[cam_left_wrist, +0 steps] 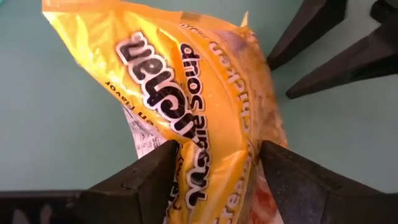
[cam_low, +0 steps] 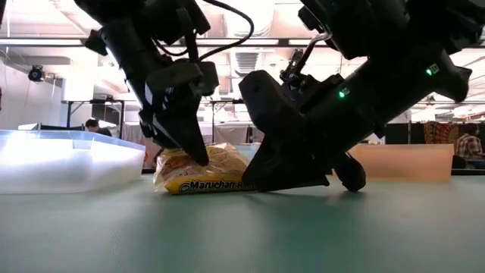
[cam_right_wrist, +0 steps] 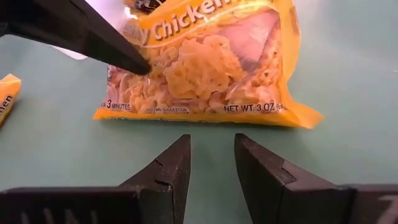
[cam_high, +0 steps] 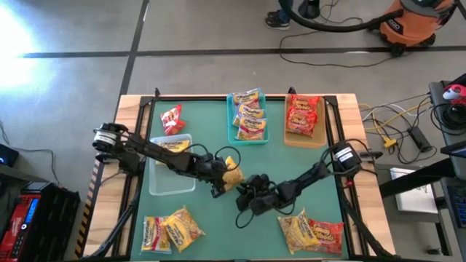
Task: Sort Maruchan noodles
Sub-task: Put the middle yellow noodle pack into the transparent bin
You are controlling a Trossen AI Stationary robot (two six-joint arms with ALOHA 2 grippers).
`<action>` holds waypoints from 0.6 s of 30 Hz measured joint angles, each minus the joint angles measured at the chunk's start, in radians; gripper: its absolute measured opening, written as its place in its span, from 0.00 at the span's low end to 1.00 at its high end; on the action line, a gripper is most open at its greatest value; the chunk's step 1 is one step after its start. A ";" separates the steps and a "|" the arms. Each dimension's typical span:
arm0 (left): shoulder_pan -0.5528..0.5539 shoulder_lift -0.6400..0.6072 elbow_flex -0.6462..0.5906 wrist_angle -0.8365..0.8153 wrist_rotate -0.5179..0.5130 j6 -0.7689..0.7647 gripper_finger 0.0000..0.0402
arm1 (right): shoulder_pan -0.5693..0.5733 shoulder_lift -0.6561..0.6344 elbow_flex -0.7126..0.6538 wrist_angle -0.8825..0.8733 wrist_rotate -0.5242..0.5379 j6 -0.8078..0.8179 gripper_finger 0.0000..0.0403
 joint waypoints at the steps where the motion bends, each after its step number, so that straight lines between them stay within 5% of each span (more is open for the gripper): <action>1: 0.000 -0.007 0.009 -0.015 0.006 0.000 0.54 | 0.001 -0.013 -0.001 -0.002 -0.013 0.001 0.28; 8: -0.002 -0.037 0.048 -0.100 0.031 0.000 0.54 | 0.009 -0.089 0.000 0.017 -0.018 -0.088 0.28; 18: -0.003 -0.062 0.112 -0.202 0.033 0.023 0.54 | -0.022 -0.028 -0.001 0.051 0.017 -0.088 0.28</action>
